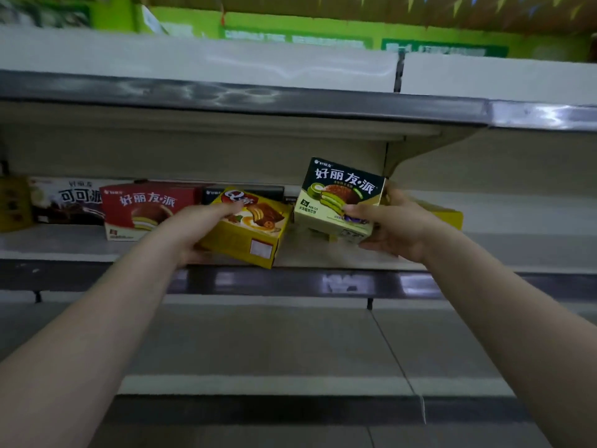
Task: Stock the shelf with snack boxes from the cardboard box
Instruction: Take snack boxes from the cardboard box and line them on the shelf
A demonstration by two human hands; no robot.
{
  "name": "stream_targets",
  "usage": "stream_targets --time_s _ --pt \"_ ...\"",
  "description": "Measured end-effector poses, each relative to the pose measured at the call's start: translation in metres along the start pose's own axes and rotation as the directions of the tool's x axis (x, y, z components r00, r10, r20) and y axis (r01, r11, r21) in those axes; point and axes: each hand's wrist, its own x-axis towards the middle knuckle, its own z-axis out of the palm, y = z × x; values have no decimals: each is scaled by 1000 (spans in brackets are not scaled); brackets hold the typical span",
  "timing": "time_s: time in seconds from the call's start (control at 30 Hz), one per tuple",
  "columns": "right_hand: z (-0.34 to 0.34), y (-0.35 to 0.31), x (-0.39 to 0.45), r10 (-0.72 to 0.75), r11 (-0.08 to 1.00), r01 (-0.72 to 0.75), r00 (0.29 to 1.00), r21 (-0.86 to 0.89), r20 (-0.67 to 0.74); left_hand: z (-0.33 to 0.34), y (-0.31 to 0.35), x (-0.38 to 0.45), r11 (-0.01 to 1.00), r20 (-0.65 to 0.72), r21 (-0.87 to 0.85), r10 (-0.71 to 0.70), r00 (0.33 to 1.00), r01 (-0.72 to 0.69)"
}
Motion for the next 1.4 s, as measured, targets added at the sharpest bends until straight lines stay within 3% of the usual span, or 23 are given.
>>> stream_targets --time_s 0.23,0.33,0.43,0.47,0.53,0.6,0.67,0.77,0.97,1.17,1.4 --pt "-16 -32 36 -110 987 121 988 -104 105 5 6 12 910 -217 406 8 976 82" --pt "-12 -36 44 -149 958 170 983 -231 102 8 14 13 810 -203 579 33 979 92" --pt "-7 -29 51 -127 969 149 984 -195 123 17 33 17 630 -141 776 222 965 -32" --pt "-3 -26 54 -132 970 153 984 -190 119 21 40 20 632 -110 769 276 955 -94" --pt "4 -22 63 -163 955 177 983 -238 81 30 51 31 749 -19 621 310 951 -231" --pt "10 -20 72 -185 950 192 981 -246 52 44 59 43 865 84 421 264 961 -274" --pt "12 -20 82 -146 979 154 987 -135 69 59 62 58 891 167 349 244 955 -289" --pt "12 -22 100 -174 969 189 980 -157 101 72 68 80 903 237 312 228 944 -296" --pt "5 -26 115 -270 751 328 945 -573 187 62 76 92 819 332 491 141 933 -298" --pt "-2 -17 132 -229 679 349 937 -647 265 60 81 110 783 358 522 159 920 -339" --pt "-7 -15 139 -185 706 337 937 -624 296 66 74 126 752 385 546 166 908 -369"
